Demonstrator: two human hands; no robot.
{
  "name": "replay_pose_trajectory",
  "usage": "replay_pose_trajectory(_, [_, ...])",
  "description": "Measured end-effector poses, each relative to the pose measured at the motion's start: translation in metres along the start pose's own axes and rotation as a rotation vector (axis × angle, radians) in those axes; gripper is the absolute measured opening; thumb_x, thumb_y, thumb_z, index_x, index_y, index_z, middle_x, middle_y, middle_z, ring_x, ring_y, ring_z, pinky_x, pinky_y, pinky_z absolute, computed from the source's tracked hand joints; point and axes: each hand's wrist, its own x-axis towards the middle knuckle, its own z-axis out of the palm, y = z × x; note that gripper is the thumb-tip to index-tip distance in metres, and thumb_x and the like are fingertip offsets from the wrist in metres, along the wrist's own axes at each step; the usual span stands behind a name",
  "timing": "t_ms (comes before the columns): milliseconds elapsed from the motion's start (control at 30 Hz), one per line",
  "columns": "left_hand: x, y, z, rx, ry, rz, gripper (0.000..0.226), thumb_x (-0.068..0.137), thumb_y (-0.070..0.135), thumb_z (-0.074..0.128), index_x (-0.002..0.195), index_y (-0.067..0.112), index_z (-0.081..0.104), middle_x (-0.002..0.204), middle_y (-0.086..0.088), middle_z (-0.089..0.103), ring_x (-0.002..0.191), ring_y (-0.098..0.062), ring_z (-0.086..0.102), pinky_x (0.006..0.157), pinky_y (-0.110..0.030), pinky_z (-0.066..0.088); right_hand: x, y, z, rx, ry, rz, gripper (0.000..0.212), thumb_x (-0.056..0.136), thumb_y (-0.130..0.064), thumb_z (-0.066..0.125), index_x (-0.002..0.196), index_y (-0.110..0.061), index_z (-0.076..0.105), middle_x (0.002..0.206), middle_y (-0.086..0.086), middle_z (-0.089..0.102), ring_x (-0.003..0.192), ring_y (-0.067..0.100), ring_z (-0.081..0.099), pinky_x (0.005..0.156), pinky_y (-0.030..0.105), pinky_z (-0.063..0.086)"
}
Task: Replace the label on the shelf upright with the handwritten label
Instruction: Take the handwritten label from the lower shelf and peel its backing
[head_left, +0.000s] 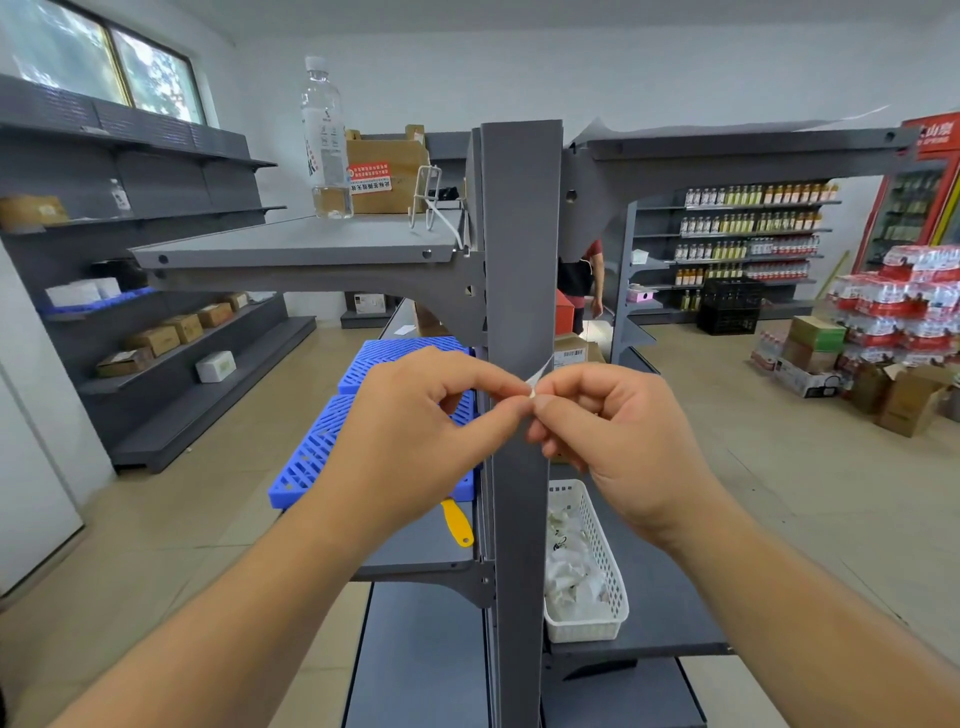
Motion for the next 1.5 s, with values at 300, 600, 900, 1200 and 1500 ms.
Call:
replay_pose_trajectory(300, [0.001, 0.003, 0.002, -0.017, -0.04, -0.058, 0.01, 0.084, 0.028, 0.076, 0.079, 0.037, 0.077, 0.068, 0.034, 0.062, 0.064, -0.019, 0.05, 0.053, -0.013, 0.039, -0.001, 0.004, -0.004, -0.197, -0.005, -0.115, 0.025, 0.094, -0.004, 0.067, 0.081, -0.024, 0.075, 0.067, -0.007, 0.074, 0.061, 0.007, 0.068, 0.062, 0.028, 0.057])
replay_pose_trajectory(600, [0.002, 0.006, 0.002, 0.062, -0.045, 0.0, 0.009, 0.082, 0.044, 0.063, 0.077, 0.041, 0.071, 0.079, 0.037, 0.061, 0.067, -0.012, 0.052, 0.058, -0.011, 0.04, 0.0, 0.005, -0.007, -0.319, 0.025, -0.181, 0.016, 0.088, -0.011, 0.069, 0.081, -0.023, 0.076, 0.07, 0.002, 0.072, 0.065, 0.024, 0.068, 0.062, 0.043, 0.061])
replay_pose_trajectory(900, [0.002, 0.008, 0.004, -0.001, -0.044, -0.052, 0.014, 0.084, 0.032, 0.074, 0.078, 0.044, 0.069, 0.079, 0.032, 0.064, 0.071, -0.019, 0.053, 0.056, -0.013, 0.042, 0.0, 0.005, -0.01, -0.331, 0.019, -0.194, 0.016, 0.089, -0.011, 0.069, 0.082, -0.023, 0.076, 0.069, 0.001, 0.073, 0.066, 0.025, 0.068, 0.064, 0.047, 0.06])
replay_pose_trajectory(1200, [0.003, 0.007, 0.012, -0.133, 0.025, -0.219, 0.013, 0.085, 0.026, 0.07, 0.074, 0.03, 0.074, 0.067, 0.006, 0.065, 0.052, -0.008, 0.047, 0.05, -0.018, 0.039, 0.001, 0.009, -0.017, -0.27, 0.036, -0.143, 0.016, 0.089, -0.007, 0.068, 0.083, -0.019, 0.076, 0.072, 0.008, 0.075, 0.069, 0.035, 0.07, 0.066, 0.055, 0.06])
replay_pose_trajectory(1500, [0.009, 0.002, 0.012, -0.151, 0.113, -0.341, 0.013, 0.088, 0.024, 0.069, 0.077, 0.025, 0.076, 0.069, -0.01, 0.071, 0.054, -0.017, 0.054, 0.049, -0.022, 0.045, 0.006, 0.028, -0.037, -0.266, 0.067, -0.045, 0.026, 0.09, -0.003, 0.068, 0.076, -0.024, 0.073, 0.066, -0.004, 0.077, 0.061, 0.005, 0.066, 0.061, 0.022, 0.054])
